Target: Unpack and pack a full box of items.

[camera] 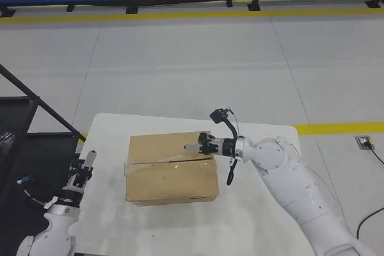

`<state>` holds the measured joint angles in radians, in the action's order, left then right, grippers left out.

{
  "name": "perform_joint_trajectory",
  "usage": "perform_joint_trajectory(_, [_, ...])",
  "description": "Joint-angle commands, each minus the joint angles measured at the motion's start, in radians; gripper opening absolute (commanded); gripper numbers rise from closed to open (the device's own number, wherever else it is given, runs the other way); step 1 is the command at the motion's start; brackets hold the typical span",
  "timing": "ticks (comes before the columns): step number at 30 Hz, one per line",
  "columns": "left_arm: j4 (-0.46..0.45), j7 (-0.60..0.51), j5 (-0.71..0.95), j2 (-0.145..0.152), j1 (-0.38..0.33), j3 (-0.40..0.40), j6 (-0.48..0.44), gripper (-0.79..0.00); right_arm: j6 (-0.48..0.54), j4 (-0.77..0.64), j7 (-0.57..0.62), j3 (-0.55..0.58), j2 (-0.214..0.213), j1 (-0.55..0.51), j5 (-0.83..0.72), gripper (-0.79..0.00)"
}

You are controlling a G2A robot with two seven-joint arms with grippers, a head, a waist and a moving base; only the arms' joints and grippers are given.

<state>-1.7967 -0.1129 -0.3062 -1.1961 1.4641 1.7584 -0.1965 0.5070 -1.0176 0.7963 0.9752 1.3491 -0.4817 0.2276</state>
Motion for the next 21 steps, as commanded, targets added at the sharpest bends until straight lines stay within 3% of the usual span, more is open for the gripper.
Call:
perform_joint_trajectory(1, [-0.003,0.0,-0.004,0.0,0.0,-0.003,0.001,0.0,-0.013,-0.031,-0.026,0.012,-0.008,-0.021,0.043,0.0])
perform_joint_trajectory(5, [-0.006,0.0,-0.012,-0.001,-0.001,-0.01,0.002,0.0,-0.064,-0.079,-0.065,0.016,-0.013,-0.054,0.089,0.0])
perform_joint_trajectory(14, [-0.004,0.014,-0.026,-0.003,0.008,-0.016,0.004,0.0,-0.064,-0.079,-0.065,0.016,-0.013,-0.054,0.089,0.0])
perform_joint_trajectory(21, [-0.009,0.013,-0.029,-0.004,0.012,-0.017,0.005,0.0,0.091,-0.163,-0.106,-0.015,-0.027,-0.074,0.318,0.0])
